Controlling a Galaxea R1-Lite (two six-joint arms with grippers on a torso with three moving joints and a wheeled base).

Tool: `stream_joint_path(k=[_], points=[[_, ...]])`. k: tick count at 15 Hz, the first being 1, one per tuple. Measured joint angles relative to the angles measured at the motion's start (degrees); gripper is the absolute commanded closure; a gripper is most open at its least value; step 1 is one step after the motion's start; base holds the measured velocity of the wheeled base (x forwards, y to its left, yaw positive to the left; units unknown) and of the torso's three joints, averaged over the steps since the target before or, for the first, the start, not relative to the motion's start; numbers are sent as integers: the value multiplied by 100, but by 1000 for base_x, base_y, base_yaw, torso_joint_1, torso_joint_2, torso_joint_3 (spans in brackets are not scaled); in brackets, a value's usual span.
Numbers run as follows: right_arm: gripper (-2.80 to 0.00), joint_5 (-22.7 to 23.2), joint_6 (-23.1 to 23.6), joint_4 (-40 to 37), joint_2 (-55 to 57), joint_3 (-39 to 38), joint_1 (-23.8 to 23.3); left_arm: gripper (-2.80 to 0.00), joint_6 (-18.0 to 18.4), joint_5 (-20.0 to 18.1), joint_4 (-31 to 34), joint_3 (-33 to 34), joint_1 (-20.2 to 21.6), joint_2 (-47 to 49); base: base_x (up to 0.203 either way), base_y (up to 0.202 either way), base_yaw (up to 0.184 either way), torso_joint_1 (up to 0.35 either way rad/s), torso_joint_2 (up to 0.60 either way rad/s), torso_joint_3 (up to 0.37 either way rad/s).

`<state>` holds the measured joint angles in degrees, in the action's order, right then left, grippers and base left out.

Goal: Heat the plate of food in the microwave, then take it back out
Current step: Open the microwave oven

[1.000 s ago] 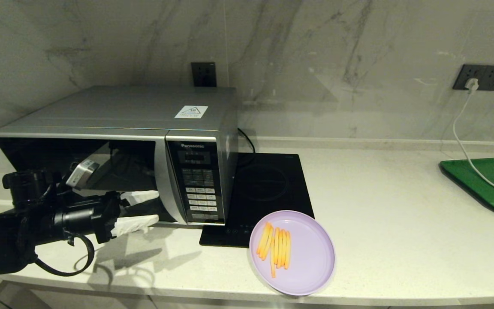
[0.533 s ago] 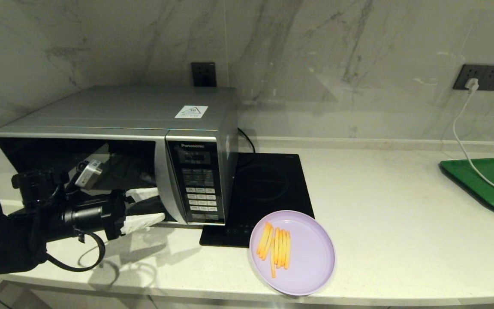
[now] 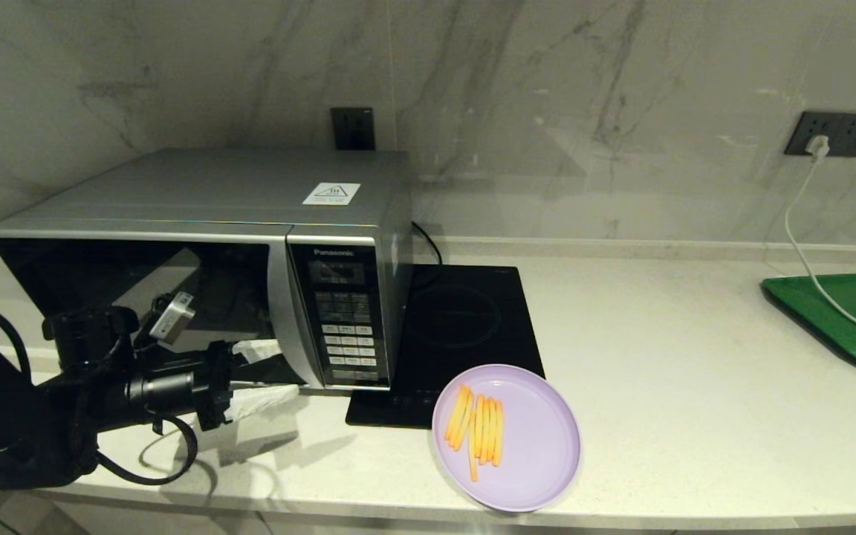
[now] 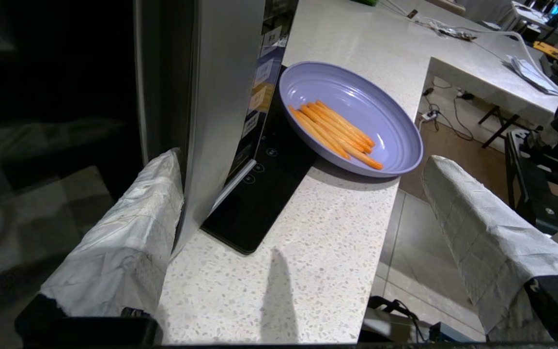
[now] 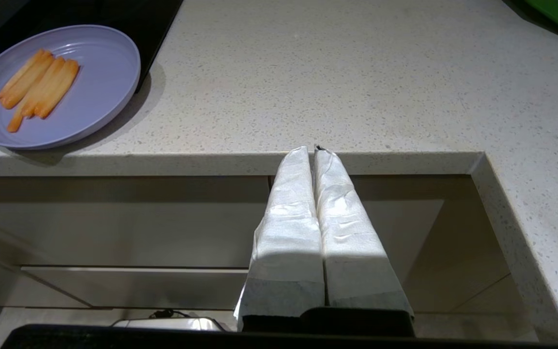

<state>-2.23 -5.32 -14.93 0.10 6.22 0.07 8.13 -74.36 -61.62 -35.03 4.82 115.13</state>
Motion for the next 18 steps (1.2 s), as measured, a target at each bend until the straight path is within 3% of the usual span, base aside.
stream_joint_path(k=[15, 18], points=[[0, -2, 0, 0, 0, 0, 0, -280, -188, -197, -1, -14, -80, 235, 0, 0, 0, 0, 0, 0], [0, -4, 0, 2, 0, -3, 0, -280, -519, -364, -4, -40, -68, 254, 0, 0, 0, 0, 0, 0]])
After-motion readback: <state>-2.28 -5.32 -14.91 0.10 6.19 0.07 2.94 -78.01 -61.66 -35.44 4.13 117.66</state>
